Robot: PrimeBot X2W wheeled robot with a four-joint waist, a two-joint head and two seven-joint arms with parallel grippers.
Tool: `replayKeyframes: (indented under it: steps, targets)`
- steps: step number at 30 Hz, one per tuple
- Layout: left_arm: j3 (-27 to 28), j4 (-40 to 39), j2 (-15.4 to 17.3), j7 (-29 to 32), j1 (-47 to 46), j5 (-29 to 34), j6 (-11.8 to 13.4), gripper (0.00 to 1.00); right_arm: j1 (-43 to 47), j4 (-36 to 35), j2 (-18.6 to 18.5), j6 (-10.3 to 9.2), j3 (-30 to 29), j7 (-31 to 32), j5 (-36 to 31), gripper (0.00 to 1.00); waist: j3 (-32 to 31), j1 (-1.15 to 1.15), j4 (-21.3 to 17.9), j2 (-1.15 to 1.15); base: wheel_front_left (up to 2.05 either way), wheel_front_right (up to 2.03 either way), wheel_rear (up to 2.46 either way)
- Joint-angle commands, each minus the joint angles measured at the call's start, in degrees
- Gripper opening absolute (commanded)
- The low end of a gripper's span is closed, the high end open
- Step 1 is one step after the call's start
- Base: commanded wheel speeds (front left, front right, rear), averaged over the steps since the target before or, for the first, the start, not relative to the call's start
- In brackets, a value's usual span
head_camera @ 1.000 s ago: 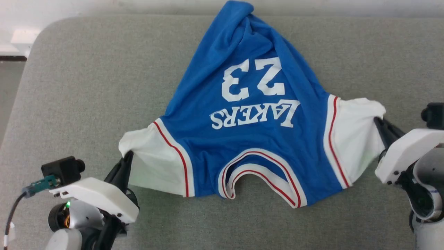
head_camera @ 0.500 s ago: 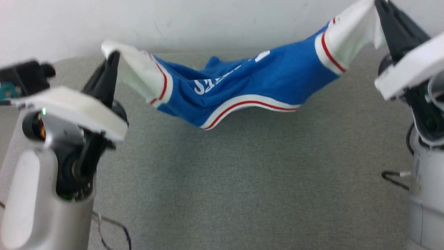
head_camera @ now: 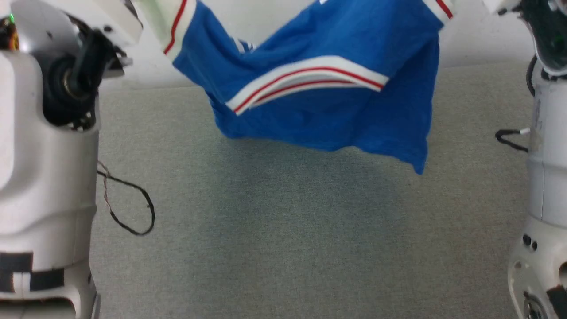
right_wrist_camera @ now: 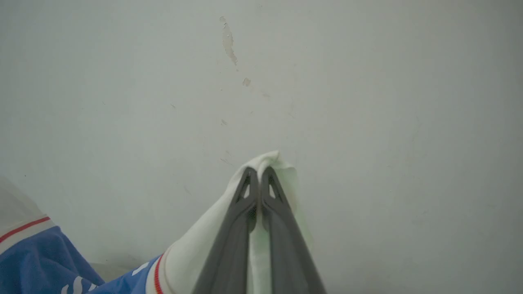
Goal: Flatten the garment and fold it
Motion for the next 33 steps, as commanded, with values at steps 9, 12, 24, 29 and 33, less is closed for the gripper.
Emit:
replayKeyframes:
  steps: [9, 12, 24, 29, 33]
  targets:
    - [-2.13, 11.87, 2.19, -0.8, -11.43, 5.27, 1.63, 0.0, -9.83, 13.97, 0.02, -0.03, 0.95, -3.9, -6.76, 0.0, 2.61, 0.0, -1.96, 0.0, 0.0, 0.0, 0.0]
    - [-2.82, 13.89, 2.65, -2.65, -14.69, 6.81, 1.23, 0.0, -13.08, 17.42, 0.1, -0.03, 0.48, -5.56, -8.92, 0.0, 5.02, 0.0, -2.35, 0.0, 0.0, 0.0, 0.0]
    - [-0.84, 15.3, 0.82, -13.68, -29.53, 6.51, -1.72, 0.0, -28.68, 22.27, 0.34, -0.03, -4.51, -15.11, -20.97, 0.0, 21.8, 0.0, -1.52, 0.0, 0.0, 0.0, 0.0]
    - [-0.18, 16.66, 0.0, -19.09, -32.7, 5.07, -5.59, 0.0, -31.65, 23.27, 0.17, -0.03, -7.52, -19.31, -25.37, 0.0, 26.18, 0.0, -0.21, 0.0, 0.0, 0.0, 0.0]
    - [0.54, 18.83, -0.92, -23.48, -34.91, 3.39, -8.95, 0.0, -33.89, 24.11, -0.81, -0.03, -8.75, -23.52, -28.98, 0.0, 29.97, 0.0, 1.08, 0.0, 0.0, 0.0, 0.0]
